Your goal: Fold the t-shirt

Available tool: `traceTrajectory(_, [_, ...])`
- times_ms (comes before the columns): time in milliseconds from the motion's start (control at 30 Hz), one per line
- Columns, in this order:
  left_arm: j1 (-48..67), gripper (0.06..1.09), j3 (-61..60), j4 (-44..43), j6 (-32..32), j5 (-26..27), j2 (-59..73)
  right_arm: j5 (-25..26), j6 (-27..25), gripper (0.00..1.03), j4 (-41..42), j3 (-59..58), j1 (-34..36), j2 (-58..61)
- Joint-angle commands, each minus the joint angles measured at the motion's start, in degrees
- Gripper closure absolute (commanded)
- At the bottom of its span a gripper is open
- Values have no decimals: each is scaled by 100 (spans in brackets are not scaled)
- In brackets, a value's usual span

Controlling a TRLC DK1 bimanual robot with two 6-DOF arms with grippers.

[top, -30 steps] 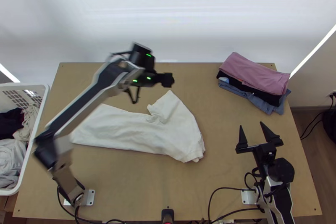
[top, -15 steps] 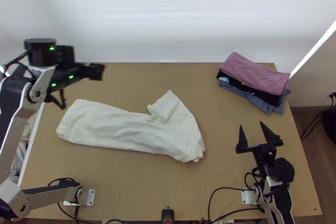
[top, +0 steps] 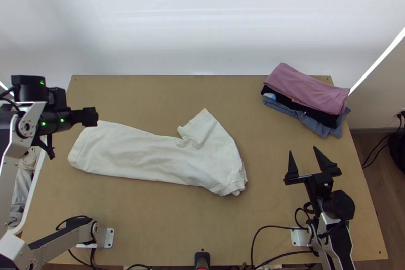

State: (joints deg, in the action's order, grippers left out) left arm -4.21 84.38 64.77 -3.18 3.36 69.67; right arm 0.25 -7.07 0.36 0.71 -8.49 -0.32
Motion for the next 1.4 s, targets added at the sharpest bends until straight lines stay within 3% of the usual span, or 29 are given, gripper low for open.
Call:
traceTrajectory(0, [-168,10,-317,-44,-121,-37,-103,54,136,5,-124,-18,-30,23])
traceTrajectory(67, [-247,10,-466,-79,-130,-28,-164,63,382,5,-124,-18,-214,23])
traceTrajectory(200, [-282,10,-660,-96,-183,-37,-322,63,408,5,-124,-18,-293,23])
traceTrajectory(300, [-353,10,-730,-105,-121,-37,-349,63,1357,5,-124,-18,-460,23])
traceTrajectory(500, [-599,10,-756,-140,151,-37,-314,63,1384,5,-150,-10,-1304,32])
traceTrajectory(700, [-775,10,-791,-334,336,-19,-173,89,1410,5,-194,105,-1093,146])
traceTrajectory(900, [-854,10,-1020,-562,415,16,-155,19,1516,5,-1020,1660,-1366,2396])
traceTrajectory(1067, [-880,10,-1257,-826,415,130,-191,-315,1929,5,-2268,3278,-1770,4286])
traceTrajectory(1367, [-994,10,-1433,-1204,432,183,-173,-377,2746,5,-3894,5484,-2631,6553])
